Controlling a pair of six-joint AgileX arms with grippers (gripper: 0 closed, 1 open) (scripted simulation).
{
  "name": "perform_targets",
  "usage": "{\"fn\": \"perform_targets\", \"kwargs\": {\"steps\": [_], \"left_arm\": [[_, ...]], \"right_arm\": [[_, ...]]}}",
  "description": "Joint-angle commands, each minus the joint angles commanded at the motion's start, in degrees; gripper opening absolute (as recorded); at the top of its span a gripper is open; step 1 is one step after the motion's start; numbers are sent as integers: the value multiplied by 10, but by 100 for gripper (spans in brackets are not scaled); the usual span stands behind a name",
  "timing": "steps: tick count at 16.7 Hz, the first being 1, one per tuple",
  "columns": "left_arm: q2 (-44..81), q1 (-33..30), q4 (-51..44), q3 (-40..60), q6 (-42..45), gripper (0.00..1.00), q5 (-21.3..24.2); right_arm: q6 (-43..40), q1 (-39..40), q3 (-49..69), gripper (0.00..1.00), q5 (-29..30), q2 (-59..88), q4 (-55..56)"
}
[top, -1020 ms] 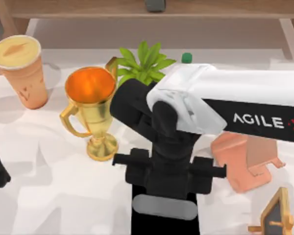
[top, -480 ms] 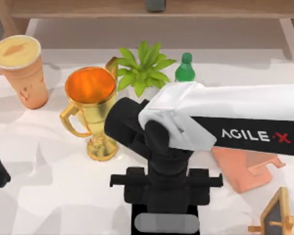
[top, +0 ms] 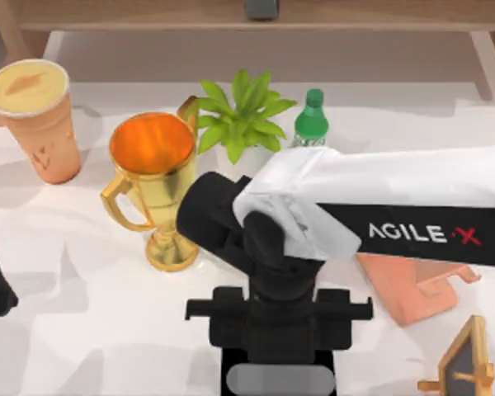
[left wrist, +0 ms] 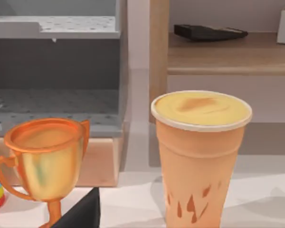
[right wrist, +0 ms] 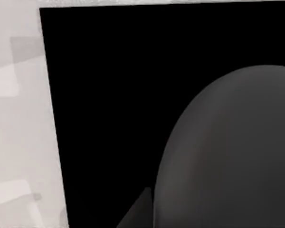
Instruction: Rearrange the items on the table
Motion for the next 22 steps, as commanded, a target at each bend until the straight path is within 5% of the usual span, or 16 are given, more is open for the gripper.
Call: {"fn": "perform_targets", "kwargs": {"steps": [13,22], "left_arm": [[0,0,0,0,0,100,0],[0,0,0,0,0,100,0]], "right_arm": [[0,0,0,98,0,0,0],[0,-1,0,100,0,0,0]]}}
